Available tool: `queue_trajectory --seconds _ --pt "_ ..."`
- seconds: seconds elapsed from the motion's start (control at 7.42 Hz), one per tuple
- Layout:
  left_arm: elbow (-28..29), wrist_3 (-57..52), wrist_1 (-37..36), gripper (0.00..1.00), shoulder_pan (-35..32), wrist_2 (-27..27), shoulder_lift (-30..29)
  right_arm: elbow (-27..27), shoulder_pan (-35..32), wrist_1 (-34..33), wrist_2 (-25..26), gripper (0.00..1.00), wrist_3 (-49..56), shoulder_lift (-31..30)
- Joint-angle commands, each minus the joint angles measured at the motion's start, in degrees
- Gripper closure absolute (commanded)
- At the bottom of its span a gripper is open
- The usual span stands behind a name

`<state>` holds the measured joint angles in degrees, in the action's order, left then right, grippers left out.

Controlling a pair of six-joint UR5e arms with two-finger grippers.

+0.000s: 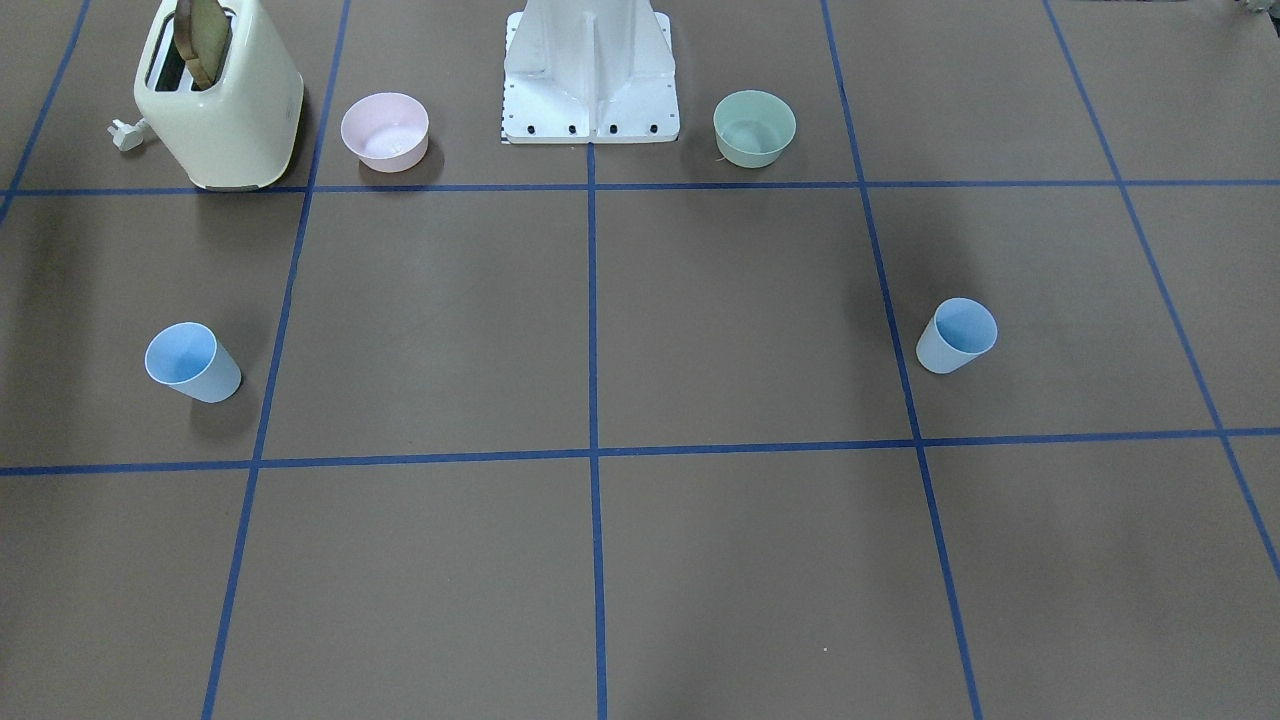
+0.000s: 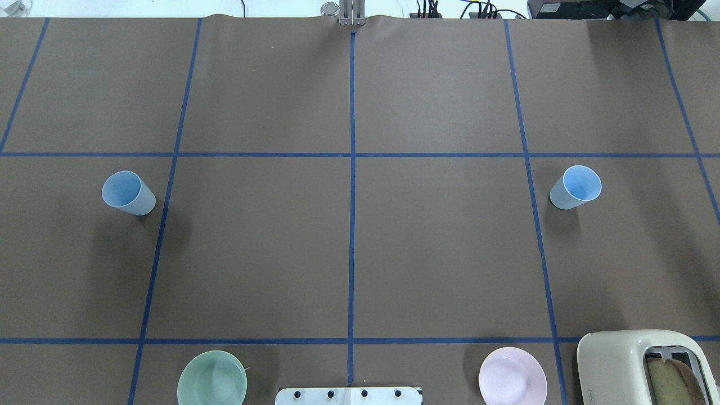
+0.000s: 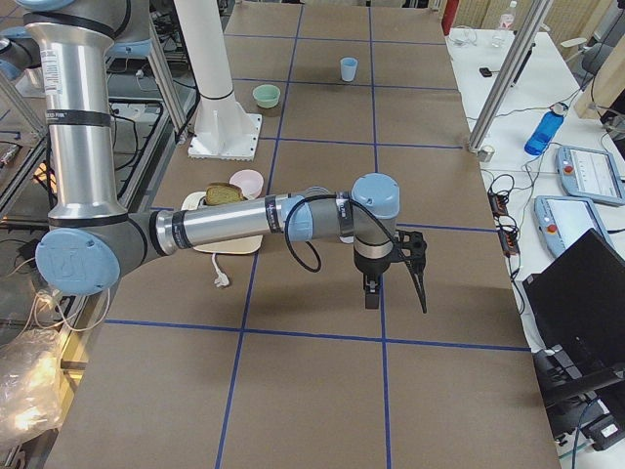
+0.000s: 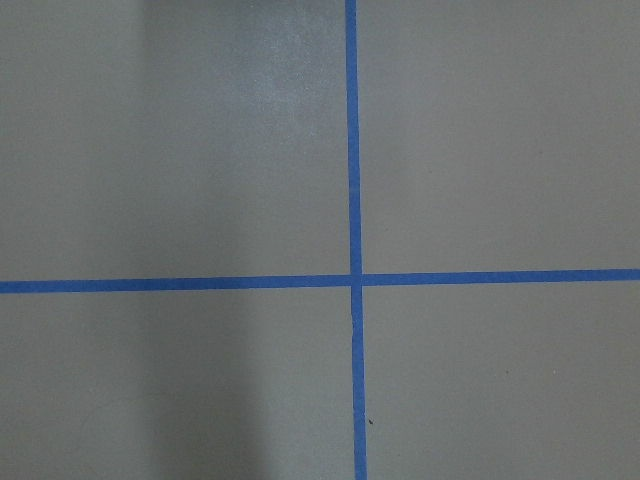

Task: Stack blue cups with both arms

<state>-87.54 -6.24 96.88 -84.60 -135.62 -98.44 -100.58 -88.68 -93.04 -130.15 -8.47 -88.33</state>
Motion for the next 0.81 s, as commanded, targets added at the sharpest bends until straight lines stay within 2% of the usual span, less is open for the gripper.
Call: queue_trajectory --seconds 0.0,0.13,0.27,0.54,0.67 --pt "0.0 0.1 -0.1 0.01 0.0 0.0 0.0 -0.1 0.6 0.0 0.2 0.00 2.8 0.2" --pt "0.0 0.6 -0.5 0.01 0.1 0.0 -0.3 -0.6 0.6 0.1 0.1 0.00 2.1 0.2" --pt "-0.9 5.9 -0.4 0.01 0.4 -0.1 -1.1 -0.5 0.6 0.1 0.2 0.00 2.1 0.2" --pt "-8.3 18.8 -0.3 0.01 2.9 -2.3 -2.5 -0.1 1.5 0.1 0.3 0.00 2.3 0.0" --pt "-9.4 23.5 0.1 0.01 6.1 -3.5 -3.1 -0.1 1.5 0.0 0.1 0.00 2.1 -0.2"
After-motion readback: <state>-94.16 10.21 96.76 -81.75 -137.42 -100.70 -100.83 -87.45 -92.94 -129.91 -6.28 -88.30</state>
